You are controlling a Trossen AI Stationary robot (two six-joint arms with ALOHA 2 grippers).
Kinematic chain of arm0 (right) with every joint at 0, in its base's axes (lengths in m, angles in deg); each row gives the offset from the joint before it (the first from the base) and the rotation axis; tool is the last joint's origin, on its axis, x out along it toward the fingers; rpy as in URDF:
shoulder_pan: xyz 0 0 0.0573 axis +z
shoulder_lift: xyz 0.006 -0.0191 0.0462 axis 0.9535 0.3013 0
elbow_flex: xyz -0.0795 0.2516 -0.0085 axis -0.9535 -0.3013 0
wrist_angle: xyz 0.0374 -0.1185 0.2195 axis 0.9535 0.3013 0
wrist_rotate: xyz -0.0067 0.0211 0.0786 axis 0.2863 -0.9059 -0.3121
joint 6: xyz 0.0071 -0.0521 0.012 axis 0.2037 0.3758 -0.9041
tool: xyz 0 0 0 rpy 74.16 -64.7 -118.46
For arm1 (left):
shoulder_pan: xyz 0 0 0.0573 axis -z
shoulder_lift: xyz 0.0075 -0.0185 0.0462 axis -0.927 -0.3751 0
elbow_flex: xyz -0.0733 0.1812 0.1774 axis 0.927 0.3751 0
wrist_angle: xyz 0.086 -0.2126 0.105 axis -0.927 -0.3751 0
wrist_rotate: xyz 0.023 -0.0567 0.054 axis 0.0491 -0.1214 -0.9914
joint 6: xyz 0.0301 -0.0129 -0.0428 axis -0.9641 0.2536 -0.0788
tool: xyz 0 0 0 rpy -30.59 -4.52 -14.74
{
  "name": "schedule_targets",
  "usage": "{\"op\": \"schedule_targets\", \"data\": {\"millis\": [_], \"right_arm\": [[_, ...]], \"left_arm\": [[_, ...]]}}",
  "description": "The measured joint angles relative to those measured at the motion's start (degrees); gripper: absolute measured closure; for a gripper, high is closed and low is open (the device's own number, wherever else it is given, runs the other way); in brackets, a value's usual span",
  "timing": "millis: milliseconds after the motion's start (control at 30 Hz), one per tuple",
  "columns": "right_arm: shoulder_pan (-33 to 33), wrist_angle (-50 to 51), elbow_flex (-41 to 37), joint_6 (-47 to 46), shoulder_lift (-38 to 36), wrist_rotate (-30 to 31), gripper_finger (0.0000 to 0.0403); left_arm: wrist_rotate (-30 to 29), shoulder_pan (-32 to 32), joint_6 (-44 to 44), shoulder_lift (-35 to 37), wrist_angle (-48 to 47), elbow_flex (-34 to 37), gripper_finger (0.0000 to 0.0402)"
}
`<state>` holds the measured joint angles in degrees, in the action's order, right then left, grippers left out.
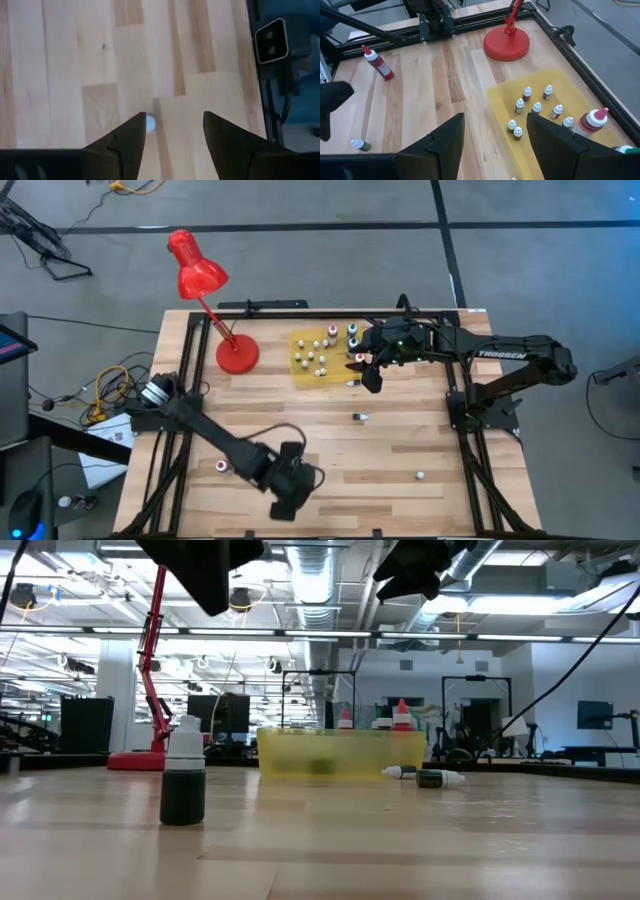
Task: Pick & Place food coloring
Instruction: Put the small red food coloring bottle into the yellow bin
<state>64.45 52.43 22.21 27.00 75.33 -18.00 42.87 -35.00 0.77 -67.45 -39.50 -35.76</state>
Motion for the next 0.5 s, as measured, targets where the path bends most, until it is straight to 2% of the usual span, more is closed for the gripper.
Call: {"op": "schedule_targets", "data": {"millis": [500], "right_arm": [[0.0,-1.3,-0.1,0.0,0.0,0.0,0.0198]], "left_arm": [[-4.9,1.5,2.2,-6.7,2.1,0.1,0.0167]]}}
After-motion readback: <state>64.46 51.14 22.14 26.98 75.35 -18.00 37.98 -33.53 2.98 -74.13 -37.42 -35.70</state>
